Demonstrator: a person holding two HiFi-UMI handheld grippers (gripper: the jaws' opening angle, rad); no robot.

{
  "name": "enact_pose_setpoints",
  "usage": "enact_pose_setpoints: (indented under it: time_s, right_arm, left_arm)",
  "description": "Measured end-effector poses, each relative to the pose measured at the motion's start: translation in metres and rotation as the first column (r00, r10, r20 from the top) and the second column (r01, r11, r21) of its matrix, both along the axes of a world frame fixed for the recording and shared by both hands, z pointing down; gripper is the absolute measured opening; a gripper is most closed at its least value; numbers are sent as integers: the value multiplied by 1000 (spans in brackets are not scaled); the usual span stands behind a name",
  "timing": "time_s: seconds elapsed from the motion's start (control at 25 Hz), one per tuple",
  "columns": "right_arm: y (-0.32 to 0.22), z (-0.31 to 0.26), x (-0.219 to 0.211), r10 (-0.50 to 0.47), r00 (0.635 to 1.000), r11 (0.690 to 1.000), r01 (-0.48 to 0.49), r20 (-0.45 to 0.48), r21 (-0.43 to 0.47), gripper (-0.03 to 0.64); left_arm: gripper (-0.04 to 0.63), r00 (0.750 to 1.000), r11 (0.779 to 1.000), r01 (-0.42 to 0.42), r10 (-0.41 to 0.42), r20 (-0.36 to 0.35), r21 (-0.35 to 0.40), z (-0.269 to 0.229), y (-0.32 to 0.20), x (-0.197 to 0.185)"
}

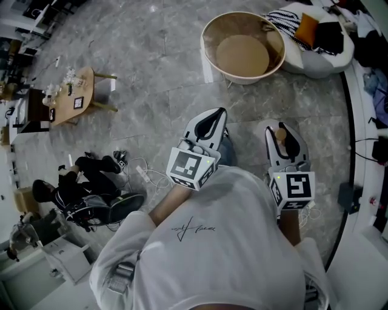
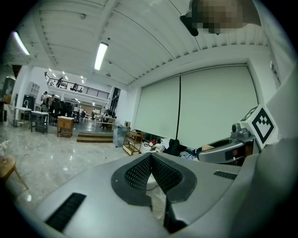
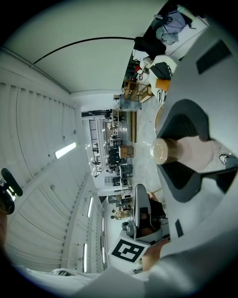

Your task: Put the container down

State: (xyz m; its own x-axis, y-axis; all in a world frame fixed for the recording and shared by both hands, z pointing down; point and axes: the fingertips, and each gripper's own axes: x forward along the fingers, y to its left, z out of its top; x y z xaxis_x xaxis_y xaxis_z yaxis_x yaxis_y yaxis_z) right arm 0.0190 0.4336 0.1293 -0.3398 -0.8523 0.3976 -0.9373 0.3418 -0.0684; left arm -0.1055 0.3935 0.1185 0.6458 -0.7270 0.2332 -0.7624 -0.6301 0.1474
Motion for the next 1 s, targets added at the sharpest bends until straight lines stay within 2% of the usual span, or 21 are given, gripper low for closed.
enact_pose_setpoints:
  time_s: [0.48, 0.76, 1.0]
  right_arm:
    - [-105, -7, -23, 13, 1000, 1000, -13, -2, 8, 140]
    - [-152, -10, -33, 34, 999, 999, -34, -17, 19, 140]
    - [-184, -14, -40, 43, 999, 999, -42, -34, 31, 140]
  left_arm:
    - [18, 999, 998, -47, 47, 20, 35, -12, -99, -12]
    - [18, 995, 994, -100, 99, 19, 43, -10, -140, -17]
    - [18, 994, 994, -105, 105, -7, 38, -10, -170, -25]
